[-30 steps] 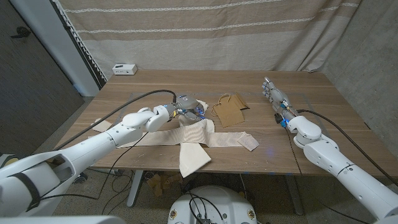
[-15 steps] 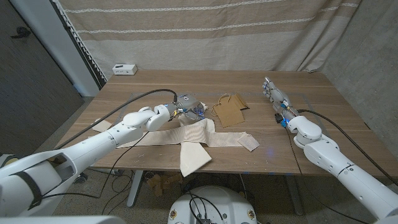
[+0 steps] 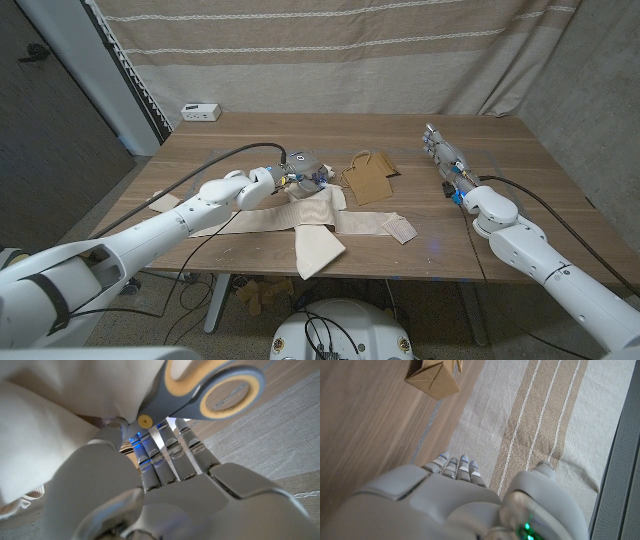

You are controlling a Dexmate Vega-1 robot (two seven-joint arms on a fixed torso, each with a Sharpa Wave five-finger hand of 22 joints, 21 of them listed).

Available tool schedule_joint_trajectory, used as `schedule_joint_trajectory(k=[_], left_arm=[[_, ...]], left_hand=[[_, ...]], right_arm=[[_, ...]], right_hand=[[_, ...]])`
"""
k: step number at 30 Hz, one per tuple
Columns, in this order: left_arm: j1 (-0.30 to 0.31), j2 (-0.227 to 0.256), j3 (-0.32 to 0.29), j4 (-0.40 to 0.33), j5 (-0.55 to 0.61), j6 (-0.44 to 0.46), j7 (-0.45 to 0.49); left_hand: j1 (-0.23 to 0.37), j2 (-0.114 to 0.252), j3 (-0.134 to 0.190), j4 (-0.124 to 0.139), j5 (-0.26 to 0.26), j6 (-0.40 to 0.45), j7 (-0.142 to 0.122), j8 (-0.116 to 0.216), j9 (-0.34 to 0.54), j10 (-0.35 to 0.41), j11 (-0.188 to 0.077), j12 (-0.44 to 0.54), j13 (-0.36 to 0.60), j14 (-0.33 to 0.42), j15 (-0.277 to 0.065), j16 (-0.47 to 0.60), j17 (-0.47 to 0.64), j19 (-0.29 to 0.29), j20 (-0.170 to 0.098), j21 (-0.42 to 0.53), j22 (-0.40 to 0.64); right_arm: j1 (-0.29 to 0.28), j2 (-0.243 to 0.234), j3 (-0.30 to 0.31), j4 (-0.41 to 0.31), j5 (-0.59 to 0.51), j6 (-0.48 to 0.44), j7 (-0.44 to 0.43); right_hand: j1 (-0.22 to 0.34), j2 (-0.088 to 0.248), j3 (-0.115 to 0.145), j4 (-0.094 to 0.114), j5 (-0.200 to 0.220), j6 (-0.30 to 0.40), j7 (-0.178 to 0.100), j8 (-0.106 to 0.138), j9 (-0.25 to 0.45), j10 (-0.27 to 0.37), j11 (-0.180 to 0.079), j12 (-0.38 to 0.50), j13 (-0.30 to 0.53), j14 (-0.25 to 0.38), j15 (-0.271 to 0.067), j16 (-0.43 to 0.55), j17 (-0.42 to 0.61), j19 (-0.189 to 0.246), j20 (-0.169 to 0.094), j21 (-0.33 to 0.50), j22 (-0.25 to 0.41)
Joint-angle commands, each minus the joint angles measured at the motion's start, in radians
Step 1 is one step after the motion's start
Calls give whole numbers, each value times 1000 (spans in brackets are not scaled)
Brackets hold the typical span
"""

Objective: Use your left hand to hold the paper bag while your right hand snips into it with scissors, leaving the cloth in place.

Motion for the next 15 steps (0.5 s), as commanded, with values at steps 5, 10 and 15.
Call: schedule_joint_trajectory(k=[5,10,15], left_arm=[[6,-12,-3,5,-64,2,-63],[25,-15,-26,-4,-106,4,-32],[55,-15,-72,-12,-192,-12,19]], left_hand=[[116,-2,68,1,-92,29,5,33,27,49,1,51,61,215,-82,29,46,18,-131,65,37],[176,29,50,10,-127,136,44,75,29,99,4,90,97,292,-80,57,93,33,-134,127,65],[110,79,46,54,-115,212,98,68,-36,176,12,72,50,334,-75,87,124,26,-134,187,94]], right_arm=[[-7,-6,8,0,6,2,5],[-5,-11,8,0,7,-2,10],[-10,-19,14,-7,12,-9,9]], right_hand=[[5,4,3,3,4,-1,3,4,5,-2,-3,6,2,-3,-3,-1,2,-3,10,4,2],[5,4,4,3,4,-2,3,4,5,-2,-1,6,2,-4,-3,-1,2,-4,10,4,2],[5,5,4,4,4,-1,1,4,5,-2,-2,6,2,-3,-4,-1,2,-3,11,4,2]])
